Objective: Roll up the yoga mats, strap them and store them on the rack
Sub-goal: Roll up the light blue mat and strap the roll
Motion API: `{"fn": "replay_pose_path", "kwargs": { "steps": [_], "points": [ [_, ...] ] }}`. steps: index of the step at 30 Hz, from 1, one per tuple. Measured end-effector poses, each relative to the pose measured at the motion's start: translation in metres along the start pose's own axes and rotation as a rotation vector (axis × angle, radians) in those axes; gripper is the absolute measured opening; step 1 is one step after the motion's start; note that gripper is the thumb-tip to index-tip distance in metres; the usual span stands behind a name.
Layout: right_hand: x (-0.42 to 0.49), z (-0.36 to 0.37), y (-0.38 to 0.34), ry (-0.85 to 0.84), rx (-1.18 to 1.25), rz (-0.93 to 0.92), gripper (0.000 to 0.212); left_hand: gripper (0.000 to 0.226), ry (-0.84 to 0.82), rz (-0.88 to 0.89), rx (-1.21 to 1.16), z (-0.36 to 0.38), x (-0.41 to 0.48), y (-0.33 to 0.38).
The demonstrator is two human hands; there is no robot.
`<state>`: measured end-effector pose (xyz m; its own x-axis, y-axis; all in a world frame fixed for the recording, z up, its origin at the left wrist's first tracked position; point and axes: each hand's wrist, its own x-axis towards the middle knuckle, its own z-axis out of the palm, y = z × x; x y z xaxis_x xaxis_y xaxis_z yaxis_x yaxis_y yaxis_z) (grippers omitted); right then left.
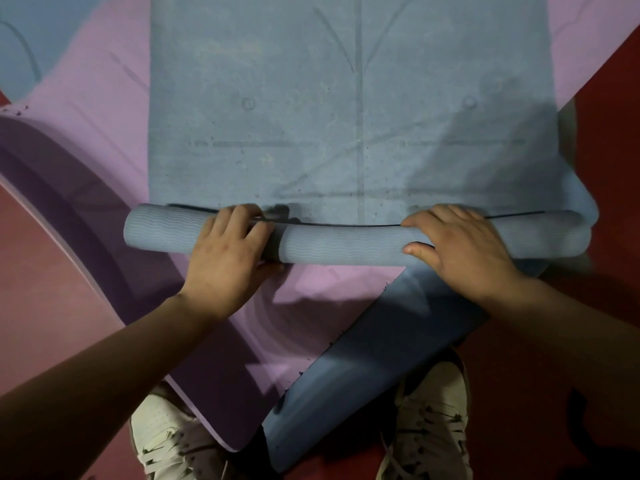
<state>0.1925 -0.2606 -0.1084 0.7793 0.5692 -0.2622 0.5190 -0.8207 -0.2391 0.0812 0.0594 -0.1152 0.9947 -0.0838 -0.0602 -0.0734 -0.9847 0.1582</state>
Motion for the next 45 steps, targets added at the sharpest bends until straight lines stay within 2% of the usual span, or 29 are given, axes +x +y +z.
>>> {"fn": "replay_pose_path", "kwargs": {
  "steps": [4,7,10,16,20,23,28,35,42,45],
  "points": [
    [-0.007,0.002,-0.007,0.125,-0.032,-0.002,0.037,0.051,-0.004,0.028,0.030,-0.005,0.006,0.000],
    [-0.011,-0.001,-0.015,0.151,-0.080,-0.024,0.050,0.050,-0.009,0.044,0.038,-0.008,0.011,-0.003],
    [-0.010,-0.002,-0.014,0.106,-0.104,-0.038,0.062,0.049,0.010,0.014,0.004,-0.009,0.017,-0.002],
    [-0.004,0.000,-0.019,0.121,-0.059,-0.026,0.052,0.034,0.016,-0.002,-0.026,-0.010,0.017,0.003],
    [0.001,0.000,-0.016,0.131,-0.127,-0.050,0.049,0.055,-0.043,0.001,0.047,-0.008,0.019,0.009],
    [0.002,0.006,-0.017,0.146,-0.134,-0.039,0.051,0.052,-0.030,-0.010,0.073,-0.004,0.026,0.008],
    [0.013,0.007,-0.019,0.055,-0.212,-0.006,0.072,0.052,0.002,0.013,0.055,0.001,0.030,-0.002],
    [0.018,-0.007,-0.018,0.016,-0.237,-0.036,0.059,0.052,0.024,-0.031,-0.056,-0.007,0.027,-0.003],
    [-0.014,0.001,-0.026,0.026,-0.171,-0.114,0.050,0.050,0.016,-0.059,-0.063,-0.006,-0.020,0.011],
    [-0.028,0.002,-0.031,-0.030,-0.183,-0.157,0.049,0.056,0.017,-0.055,-0.079,-0.005,-0.042,0.016]
  ]
}}
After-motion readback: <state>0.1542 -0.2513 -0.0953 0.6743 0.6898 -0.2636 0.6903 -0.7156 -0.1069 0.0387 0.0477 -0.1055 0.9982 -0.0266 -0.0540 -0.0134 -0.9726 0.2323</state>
